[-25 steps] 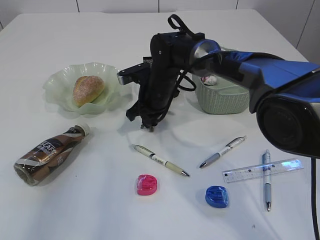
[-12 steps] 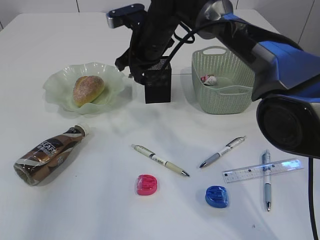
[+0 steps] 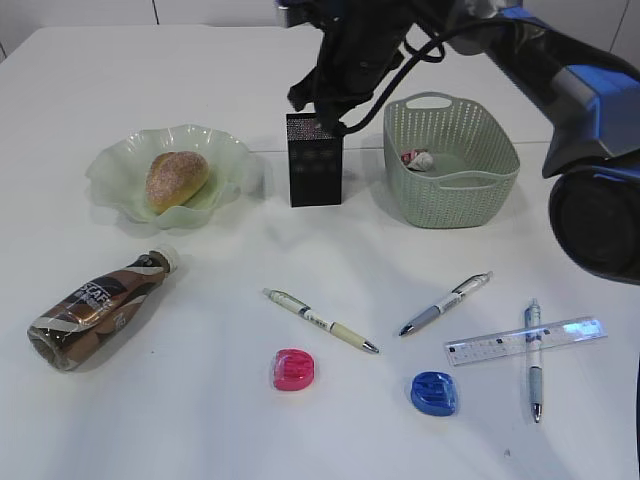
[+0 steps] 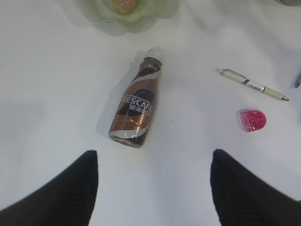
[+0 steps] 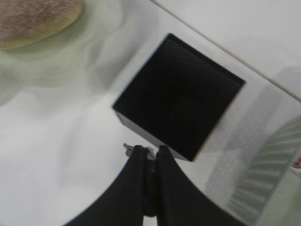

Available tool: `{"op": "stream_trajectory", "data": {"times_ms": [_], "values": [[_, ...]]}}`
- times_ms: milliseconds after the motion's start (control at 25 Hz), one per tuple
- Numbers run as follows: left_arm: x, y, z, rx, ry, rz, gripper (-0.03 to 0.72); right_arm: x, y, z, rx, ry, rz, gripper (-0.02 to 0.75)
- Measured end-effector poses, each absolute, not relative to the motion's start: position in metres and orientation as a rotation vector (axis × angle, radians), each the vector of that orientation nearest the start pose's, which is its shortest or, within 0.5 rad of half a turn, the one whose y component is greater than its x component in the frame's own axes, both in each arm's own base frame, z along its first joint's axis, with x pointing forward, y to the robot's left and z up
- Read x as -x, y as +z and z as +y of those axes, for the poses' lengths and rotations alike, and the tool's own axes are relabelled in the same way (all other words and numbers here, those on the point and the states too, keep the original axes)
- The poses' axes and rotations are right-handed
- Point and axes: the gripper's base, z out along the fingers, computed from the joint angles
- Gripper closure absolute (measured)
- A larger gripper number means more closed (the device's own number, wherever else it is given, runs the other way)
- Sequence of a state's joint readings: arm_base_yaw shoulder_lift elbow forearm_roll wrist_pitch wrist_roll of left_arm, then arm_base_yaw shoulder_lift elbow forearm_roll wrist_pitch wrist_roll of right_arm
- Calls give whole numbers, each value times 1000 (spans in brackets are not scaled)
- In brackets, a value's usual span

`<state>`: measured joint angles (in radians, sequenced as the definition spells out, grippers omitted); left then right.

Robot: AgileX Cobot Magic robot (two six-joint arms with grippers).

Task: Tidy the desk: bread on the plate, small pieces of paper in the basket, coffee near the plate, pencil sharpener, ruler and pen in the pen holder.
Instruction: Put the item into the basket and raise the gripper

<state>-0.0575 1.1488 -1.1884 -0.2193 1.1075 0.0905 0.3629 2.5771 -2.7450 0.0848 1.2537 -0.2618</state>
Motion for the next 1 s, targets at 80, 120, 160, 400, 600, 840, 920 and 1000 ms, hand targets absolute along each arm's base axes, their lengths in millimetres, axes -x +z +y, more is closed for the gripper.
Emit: {"op": "stream_trajectory", "data": {"times_ms": [80,120,160,400,600,840,920,1000], "values": [[-214,376,-30,-139,-275,2533,162,-517,250,174,723,132,2463,700],[-214,376,-30,-139,-275,2533,162,-519,250,168,705,131,2468,700],[-214,376,-30,-139,-275,2533,162,-524,250,152,665,131,2478,700],[-214,376,-30,-139,-275,2533,162,-540,251,80,483,115,2513,700],[-214,376,-30,-139,-275,2533,162,-541,251,66,448,106,2519,700],[-214,376,-30,-139,-275,2533,162,-541,251,66,445,107,2520,700],[-214,376,-30,-139,-275,2533,162,-541,251,66,445,107,2520,700],[-214,376,-30,-139,-275,2533,162,-541,251,66,445,107,2520,700]]}}
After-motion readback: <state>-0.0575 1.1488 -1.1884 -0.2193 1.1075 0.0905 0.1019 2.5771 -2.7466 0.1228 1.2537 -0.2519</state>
